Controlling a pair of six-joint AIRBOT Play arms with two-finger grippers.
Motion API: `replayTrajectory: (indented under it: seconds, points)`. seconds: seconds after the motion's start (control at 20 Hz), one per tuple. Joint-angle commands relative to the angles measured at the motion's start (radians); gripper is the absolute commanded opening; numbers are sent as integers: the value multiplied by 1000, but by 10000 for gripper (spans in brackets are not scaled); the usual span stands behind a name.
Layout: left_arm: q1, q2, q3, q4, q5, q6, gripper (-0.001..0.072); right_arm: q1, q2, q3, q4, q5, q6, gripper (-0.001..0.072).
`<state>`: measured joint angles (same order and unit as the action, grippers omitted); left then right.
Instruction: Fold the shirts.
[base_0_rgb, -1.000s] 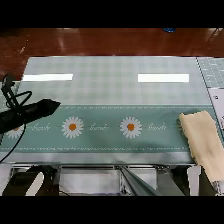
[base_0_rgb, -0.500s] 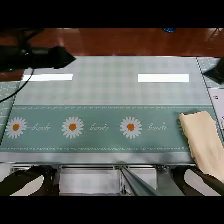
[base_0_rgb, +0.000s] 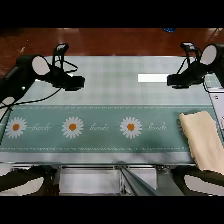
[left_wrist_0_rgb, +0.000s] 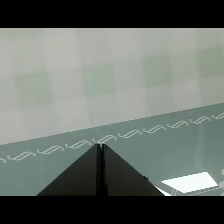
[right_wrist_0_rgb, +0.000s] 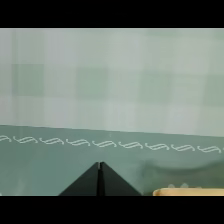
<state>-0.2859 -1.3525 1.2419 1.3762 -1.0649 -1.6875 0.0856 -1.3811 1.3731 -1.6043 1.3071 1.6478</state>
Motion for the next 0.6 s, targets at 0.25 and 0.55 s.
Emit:
replayTrajectory:
  seconds: [0.25, 0.55]
  points:
    - [-1, -20, -16, 30, -9, -27, 26, 18, -15, 4, -48, -5, 16, 20]
    - [-1, -32, -16, 30, -9, -27, 26, 18, -15, 4, -48, -5, 16, 20]
